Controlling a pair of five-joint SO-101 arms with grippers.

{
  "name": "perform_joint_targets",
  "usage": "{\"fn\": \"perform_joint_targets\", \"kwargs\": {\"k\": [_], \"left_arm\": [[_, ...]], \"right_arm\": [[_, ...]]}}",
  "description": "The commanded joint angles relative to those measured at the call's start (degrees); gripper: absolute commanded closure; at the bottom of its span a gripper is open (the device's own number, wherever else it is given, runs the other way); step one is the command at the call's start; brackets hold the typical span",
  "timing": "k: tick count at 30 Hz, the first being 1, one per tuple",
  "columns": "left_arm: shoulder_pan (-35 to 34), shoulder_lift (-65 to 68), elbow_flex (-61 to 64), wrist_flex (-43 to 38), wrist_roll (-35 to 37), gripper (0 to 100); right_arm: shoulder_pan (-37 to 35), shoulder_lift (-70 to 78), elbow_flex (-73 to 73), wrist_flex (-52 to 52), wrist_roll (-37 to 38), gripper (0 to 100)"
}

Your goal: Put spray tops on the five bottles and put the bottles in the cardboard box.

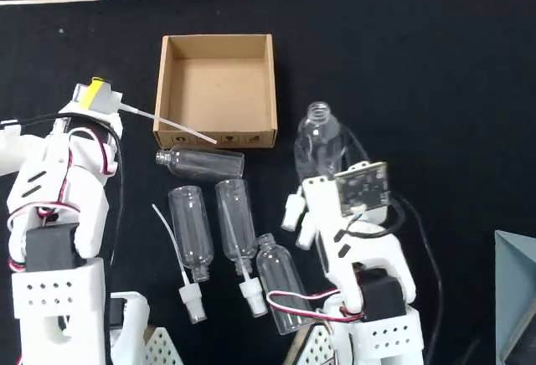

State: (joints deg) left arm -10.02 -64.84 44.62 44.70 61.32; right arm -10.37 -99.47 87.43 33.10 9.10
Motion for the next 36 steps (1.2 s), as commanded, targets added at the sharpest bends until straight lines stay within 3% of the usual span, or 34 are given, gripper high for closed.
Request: {"fn": "perform_joint_targets", "kwargs": {"k": [1, 26, 36], "left_arm": [[0.57, -1.23, -1.1, -1.41, -0.62, 97], [2.33, -1.32, -1.8, -3.52, -3.6, 97], [2.33, -1.32, -1.54, -5.89, -3.6, 97]], "right_arm": [[-1.76, -0.75, -0.66, -1.58, 1.41, 98.7], [-3.08, -0.75, 1.45, -1.41, 9.32, 98.7], [-6.77, -0.75, 2.68, -1.23, 12.66, 98.7]]}}
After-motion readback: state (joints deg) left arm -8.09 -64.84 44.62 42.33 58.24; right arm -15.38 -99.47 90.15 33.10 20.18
